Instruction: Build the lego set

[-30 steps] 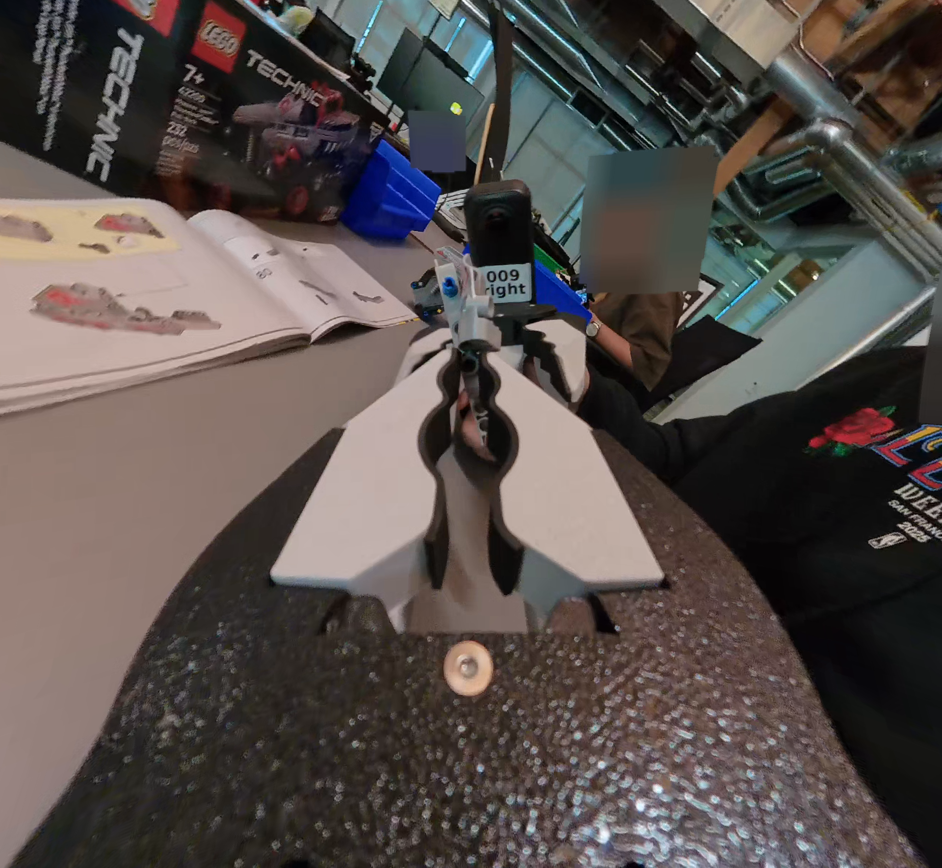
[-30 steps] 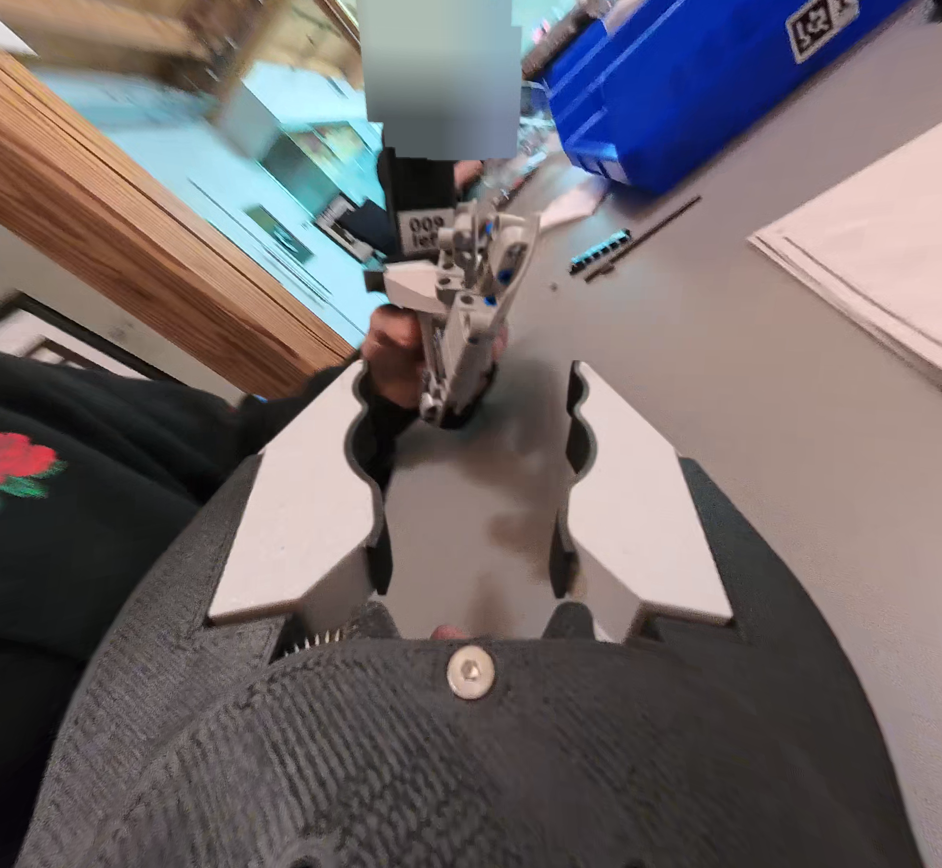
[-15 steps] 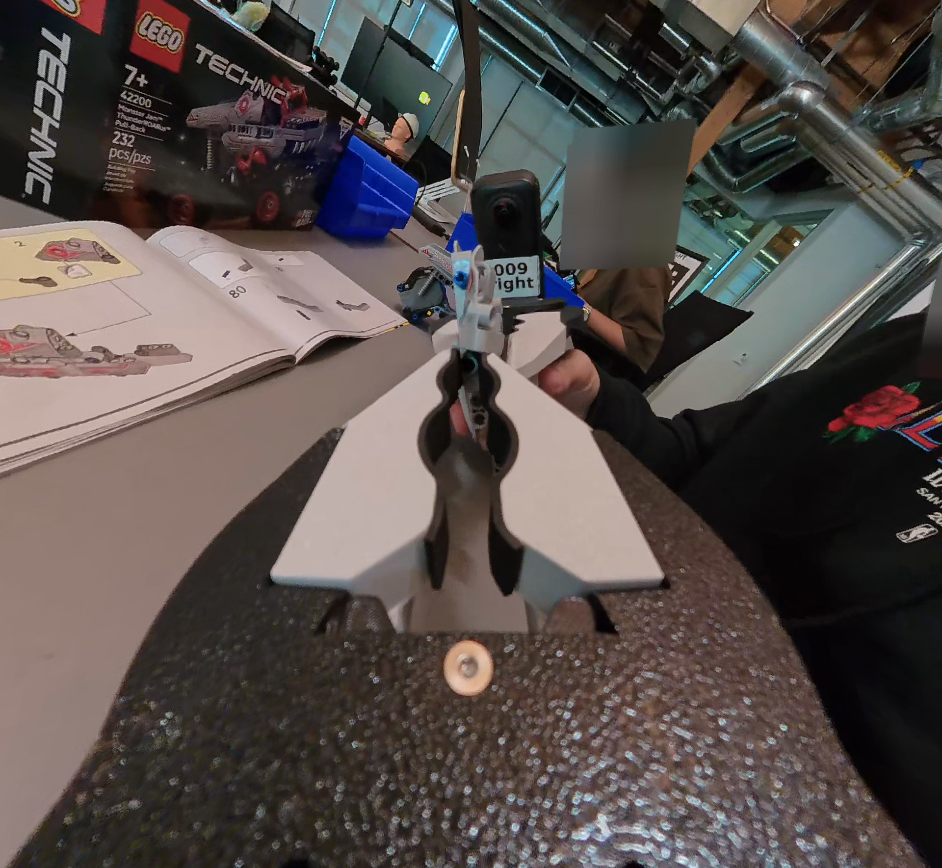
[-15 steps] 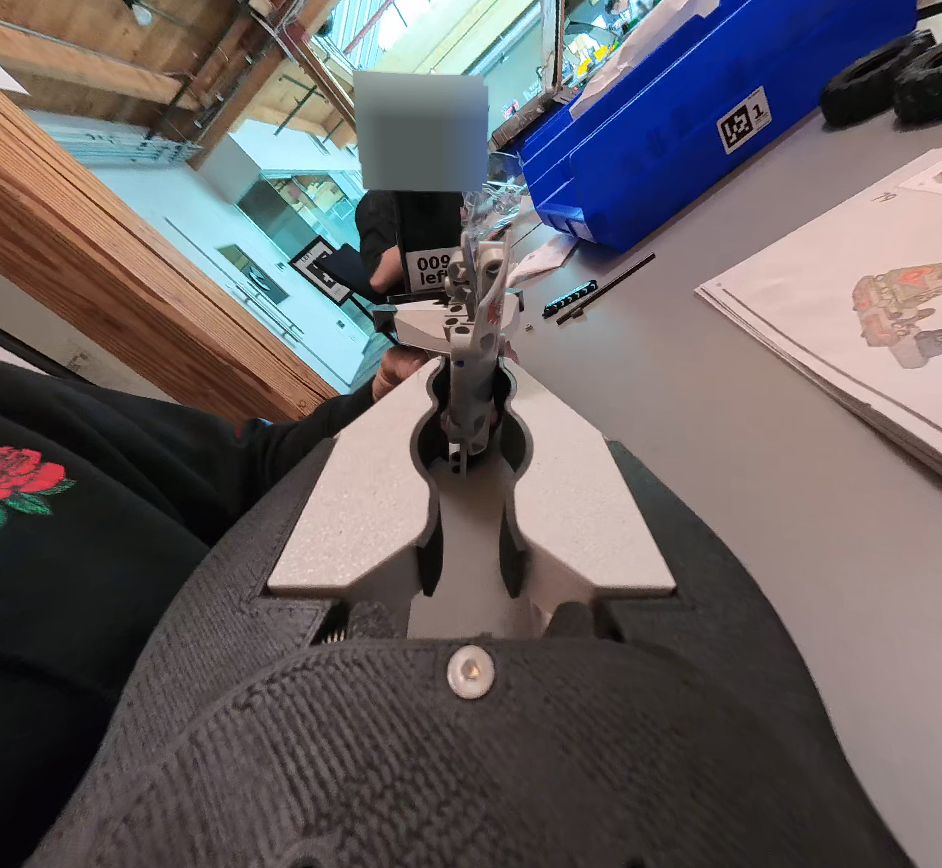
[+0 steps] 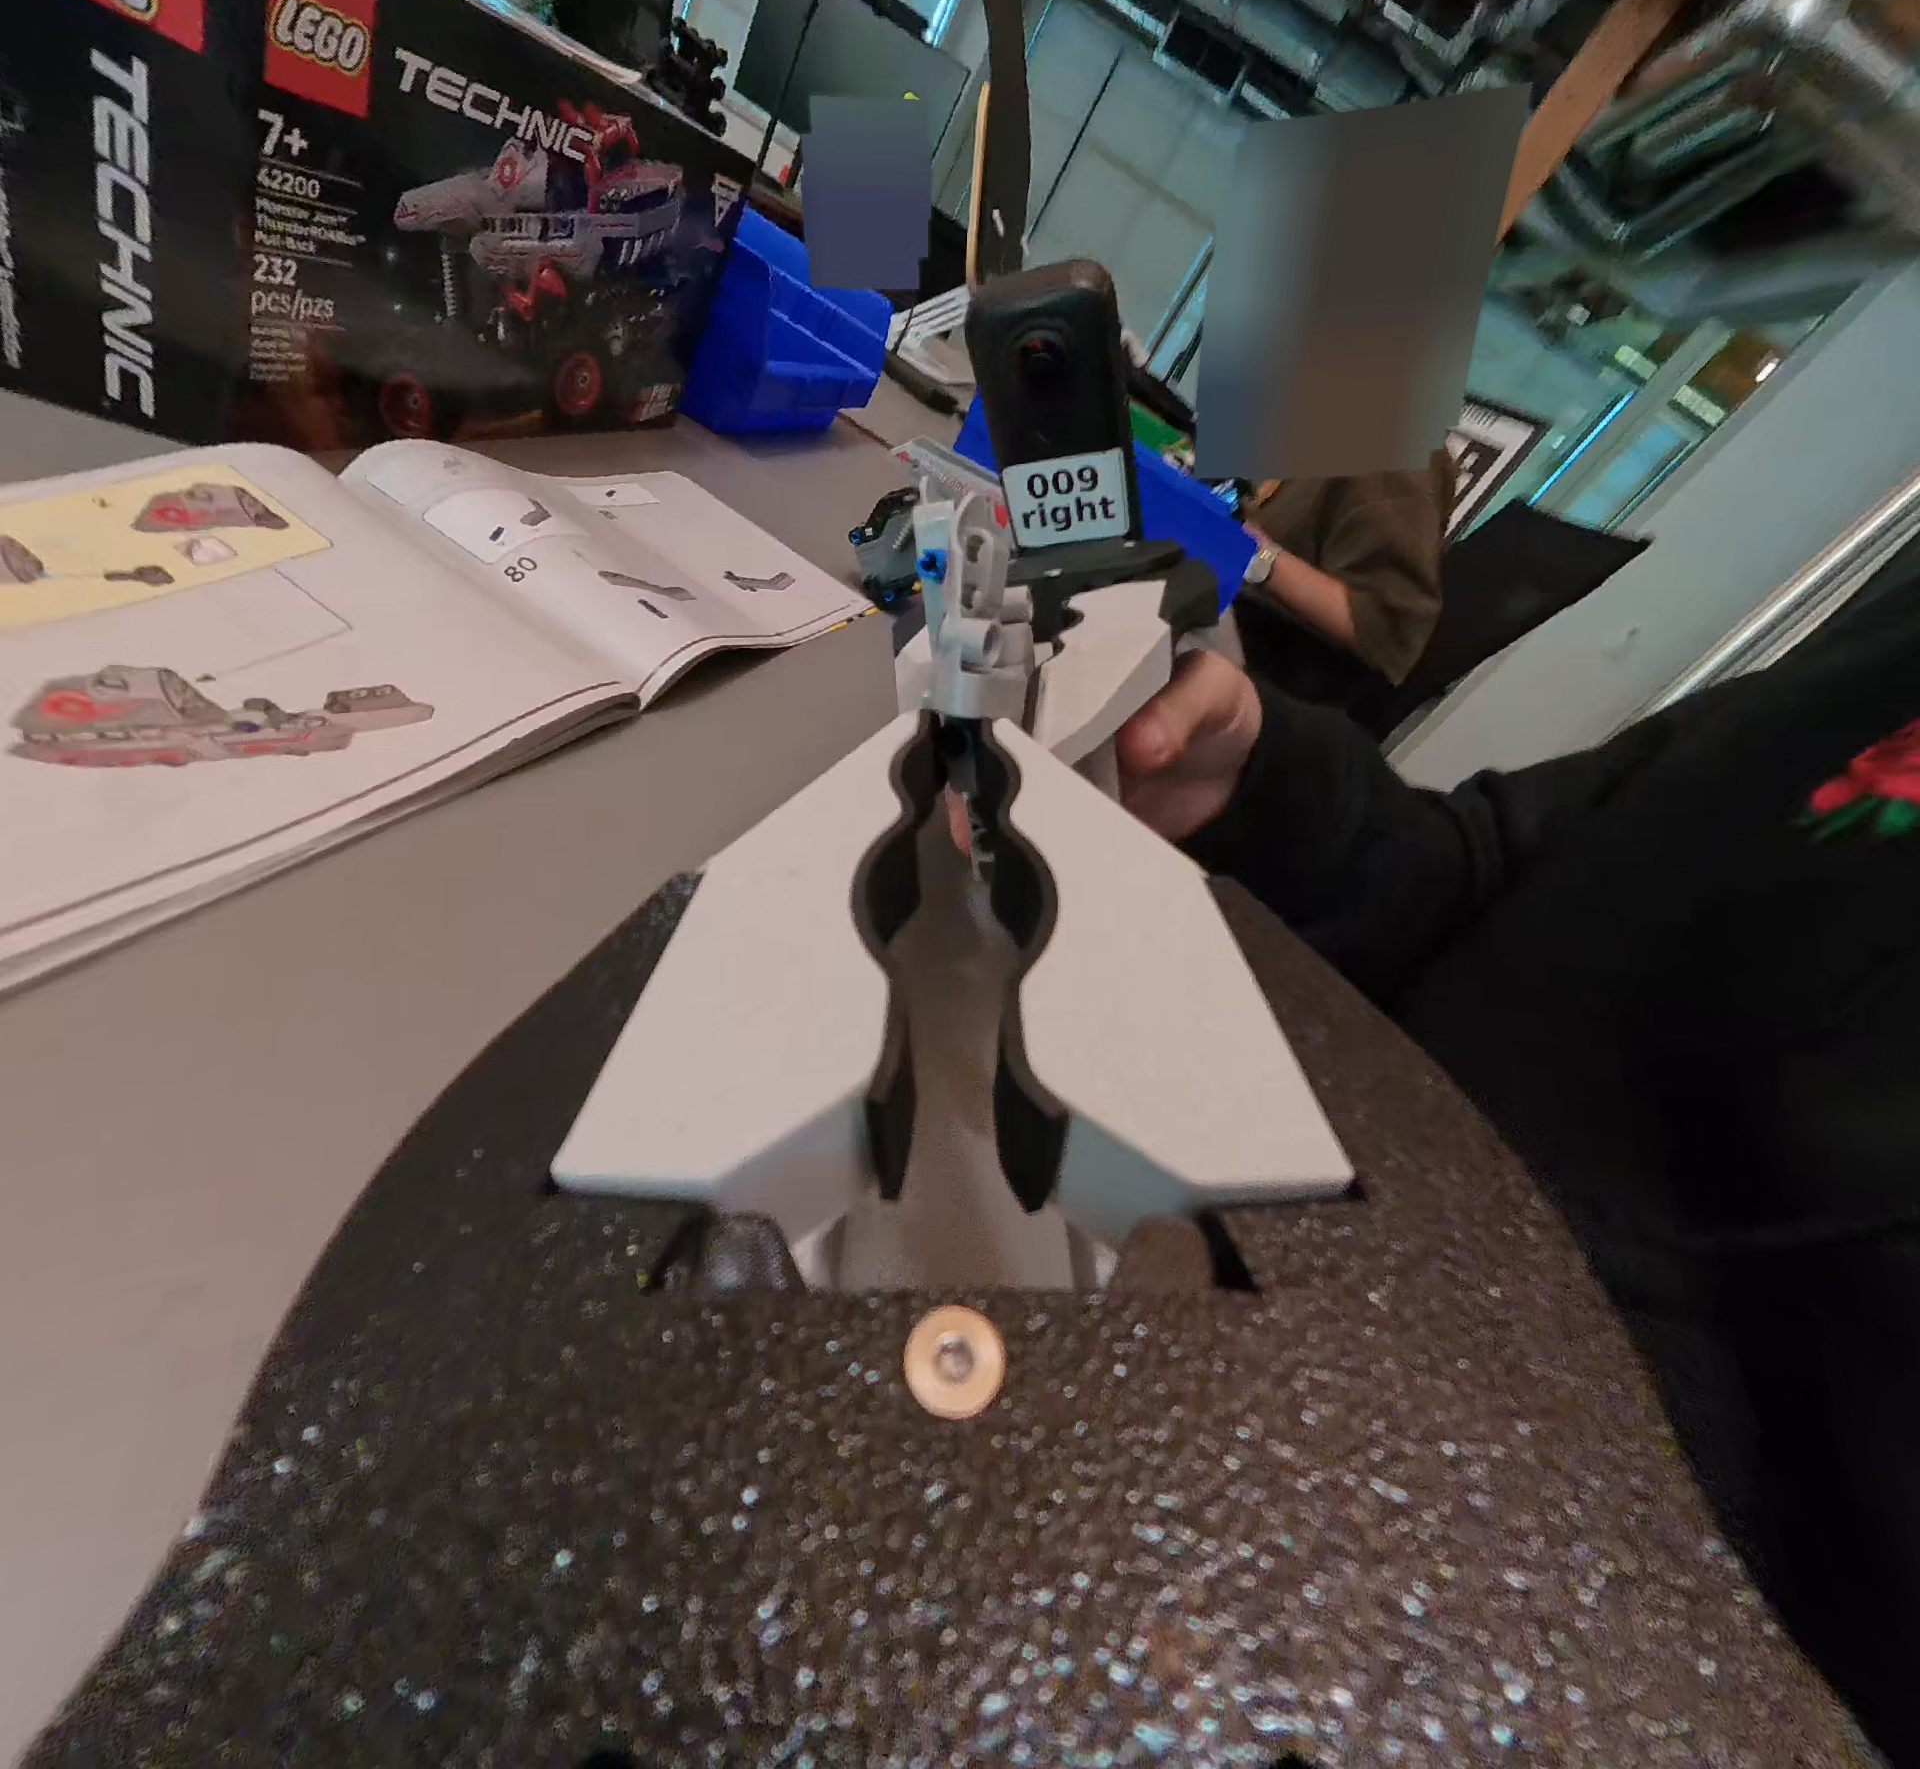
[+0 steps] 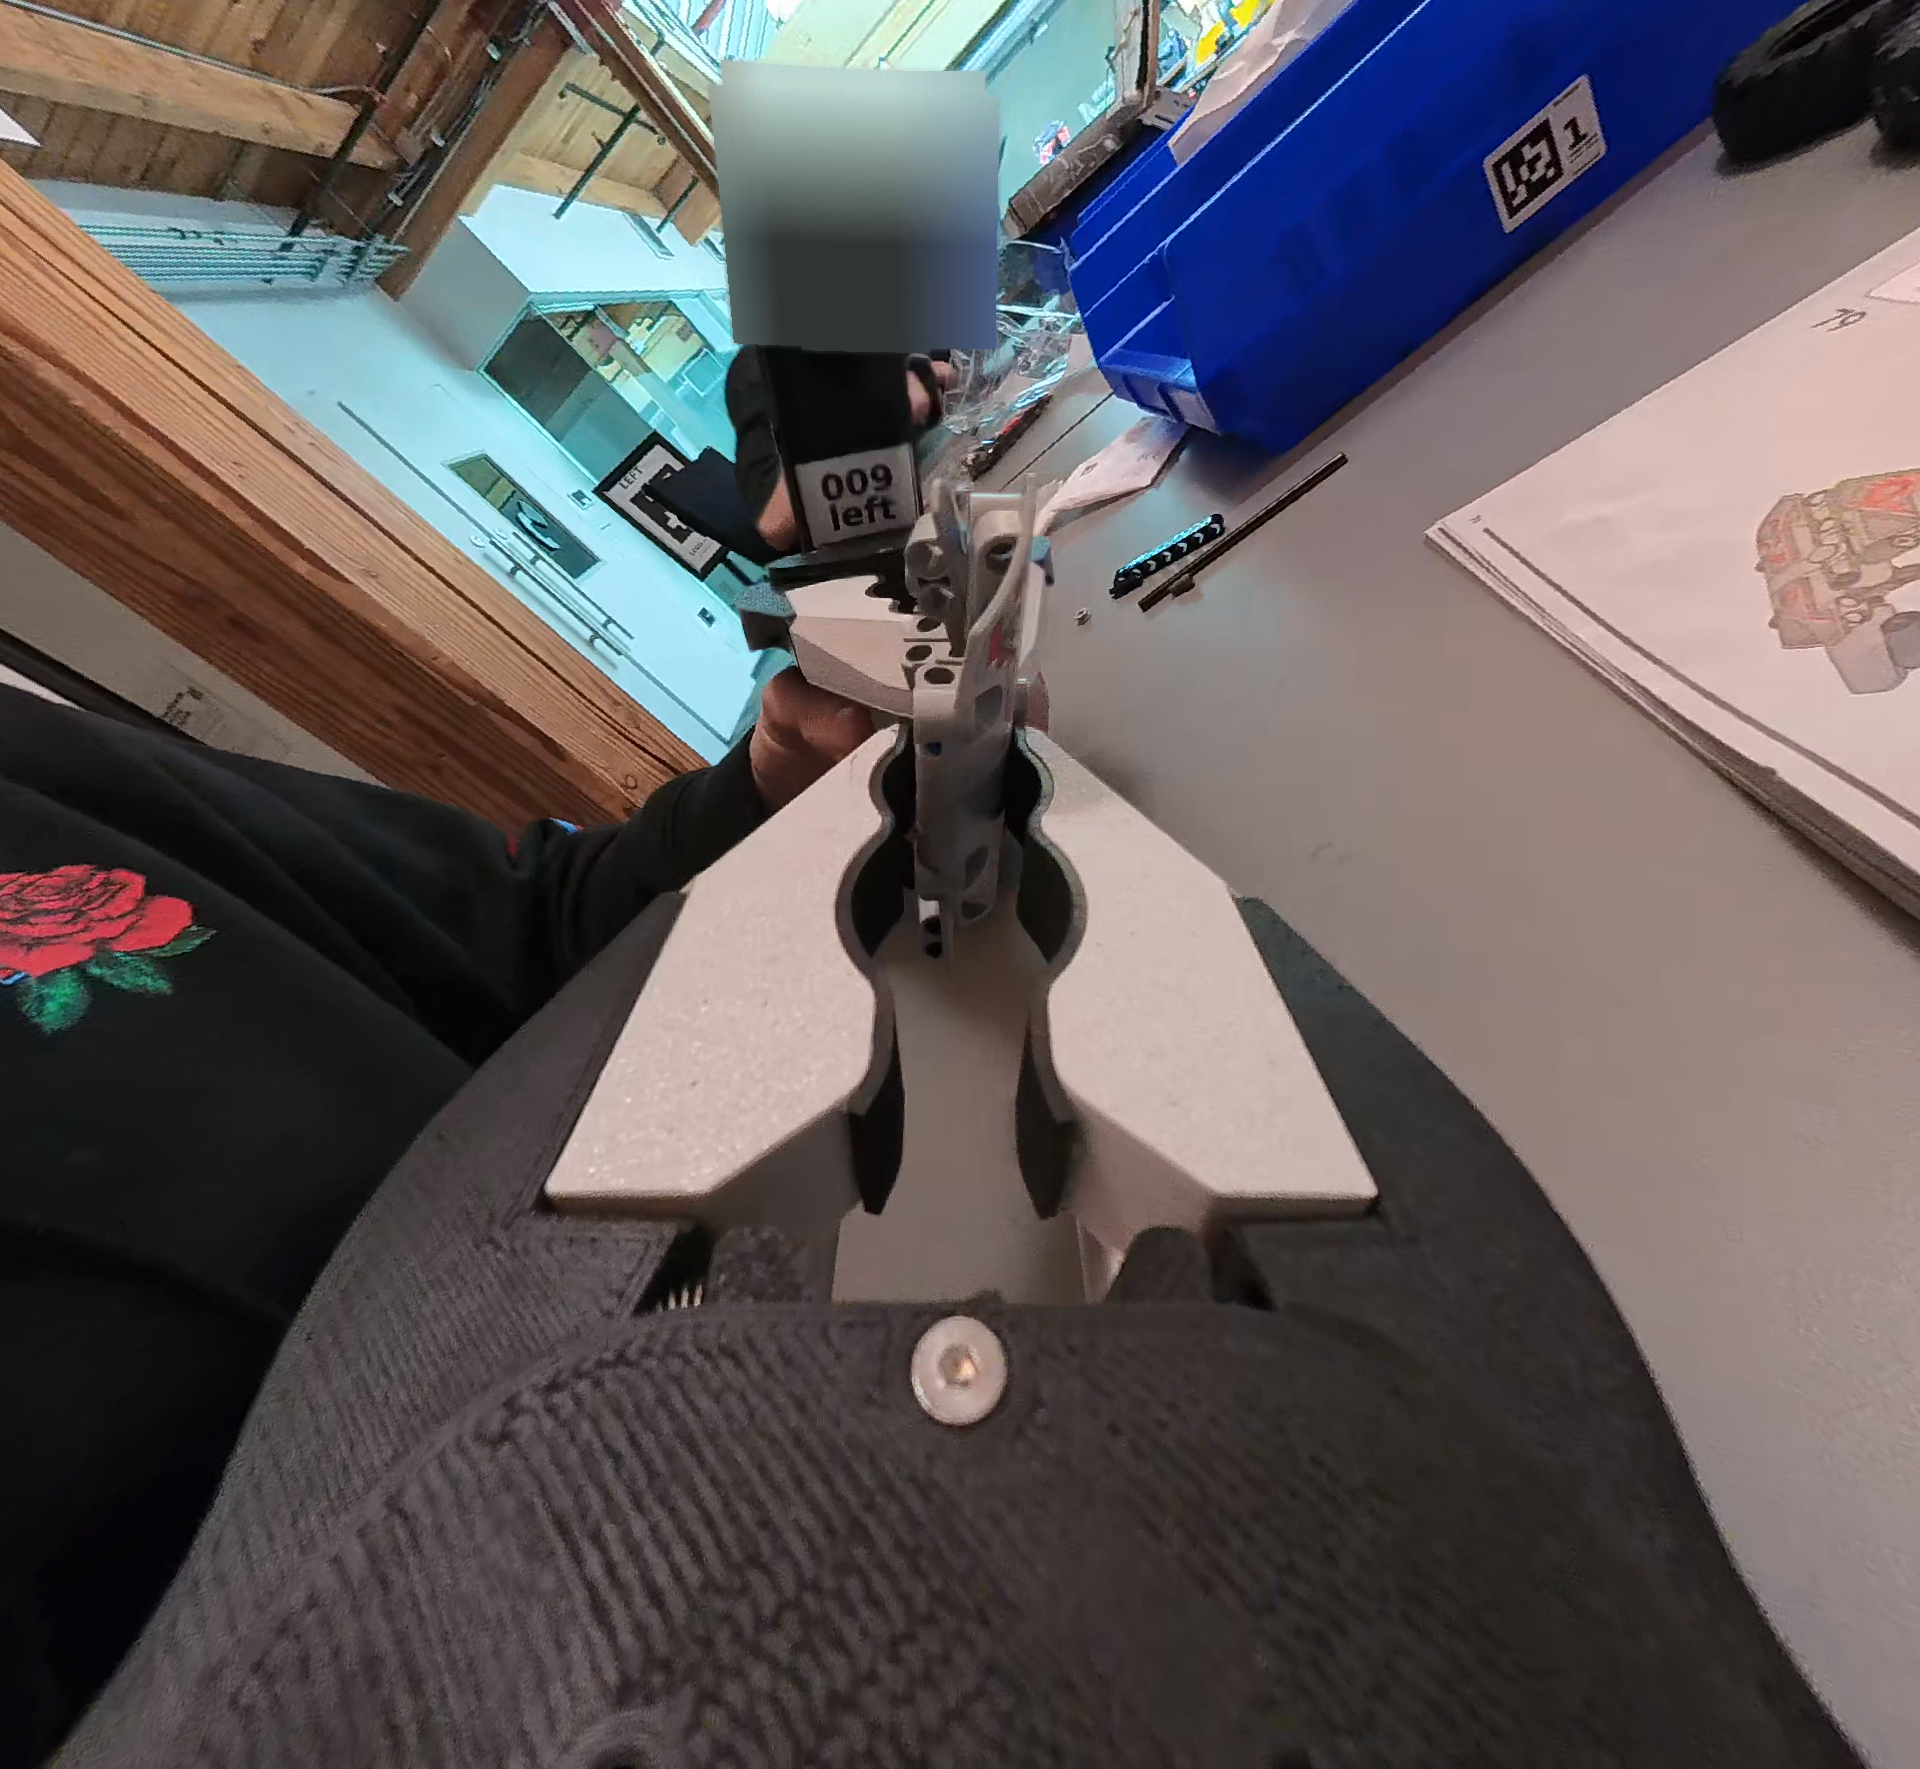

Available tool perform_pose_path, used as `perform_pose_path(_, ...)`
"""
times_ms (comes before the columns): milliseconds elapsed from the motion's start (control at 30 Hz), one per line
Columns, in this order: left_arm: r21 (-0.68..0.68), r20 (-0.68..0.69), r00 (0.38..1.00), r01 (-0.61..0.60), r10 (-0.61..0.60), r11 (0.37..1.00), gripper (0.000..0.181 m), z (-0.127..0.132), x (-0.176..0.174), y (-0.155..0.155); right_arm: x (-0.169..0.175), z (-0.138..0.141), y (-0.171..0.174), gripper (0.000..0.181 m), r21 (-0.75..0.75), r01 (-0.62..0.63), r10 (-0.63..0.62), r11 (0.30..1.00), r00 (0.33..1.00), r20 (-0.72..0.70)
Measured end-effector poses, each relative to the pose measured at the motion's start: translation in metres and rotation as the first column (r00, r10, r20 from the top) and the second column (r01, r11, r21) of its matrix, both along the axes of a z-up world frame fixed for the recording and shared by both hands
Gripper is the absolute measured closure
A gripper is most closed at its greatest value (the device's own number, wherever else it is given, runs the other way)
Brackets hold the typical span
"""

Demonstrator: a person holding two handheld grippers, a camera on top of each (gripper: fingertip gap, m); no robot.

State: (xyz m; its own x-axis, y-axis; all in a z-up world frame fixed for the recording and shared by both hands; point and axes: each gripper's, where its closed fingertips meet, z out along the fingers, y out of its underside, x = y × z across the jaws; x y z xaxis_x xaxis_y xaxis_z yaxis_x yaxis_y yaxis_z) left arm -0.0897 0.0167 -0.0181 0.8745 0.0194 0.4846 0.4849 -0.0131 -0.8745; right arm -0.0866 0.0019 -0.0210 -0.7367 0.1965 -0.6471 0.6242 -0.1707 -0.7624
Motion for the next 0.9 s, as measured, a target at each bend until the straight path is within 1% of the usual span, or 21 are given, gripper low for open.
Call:
perform_pose_path(67, -0.016, -0.025, 1.0, -0.003, 0.003, 1.0, 0.177, -0.0009, -0.0003, -0.0005, 0.0006, -0.0017, -0.0009, 0.166, 0.006, -0.005, 0.005, 1.0, 1.0, 0.002)
perform_pose_path(200, 0.013, 0.047, 0.999, -0.012, 0.011, 1.0, 0.177, -0.0005, -0.0024, 0.0003, -0.0013, -0.0014, 0.0, 0.166, -0.004, 0.006, -0.006, 1.0, 1.0, 0.0)
perform_pose_path(367, 0.03, 0.056, 0.998, -0.039, 0.037, 0.999, 0.178, 0.0013, -0.0034, 0.0006, -0.0027, 0.0003, 0.0007, 0.166, -0.018, 0.018, -0.018, 1.0, 1.0, -0.004)
perform_pose_path(433, 0.022, 0.035, 0.998, -0.049, 0.048, 0.999, 0.177, 0.0012, -0.0035, 0.0009, -0.0029, 0.0007, 0.001, 0.166, -0.02, 0.02, -0.02, 1.0, 1.0, -0.005)
perform_pose_path(533, -0.009, -0.057, 0.996, -0.063, 0.063, 0.998, 0.177, 0.0014, -0.0027, 0.0013, -0.0022, 0.0017, 0.0018, 0.166, -0.027, 0.018, -0.018, 0.999, 1.0, -0.005)
perform_pose_path(567, -0.007, -0.053, 0.997, -0.064, 0.064, 0.998, 0.177, 0.0017, -0.0027, 0.0014, -0.0021, 0.0013, 0.002, 0.166, -0.023, 0.018, -0.018, 1.0, 1.0, -0.007)
perform_pose_path(700, 0.051, 0.044, 0.998, -0.045, 0.043, 0.998, 0.177, 0.0043, -0.0025, 0.0005, -0.0016, 0.0041, 0.0017, 0.166, -0.037, 0.017, -0.018, 0.999, 1.0, -0.011)
perform_pose_path(900, 0.037, -0.011, 0.998, -0.061, 0.061, 0.997, 0.177, 0.0052, -0.0021, 0.0008, -0.0016, 0.0057, 0.0024, 0.166, -0.049, 0.018, -0.019, 0.999, 1.0, -0.014)
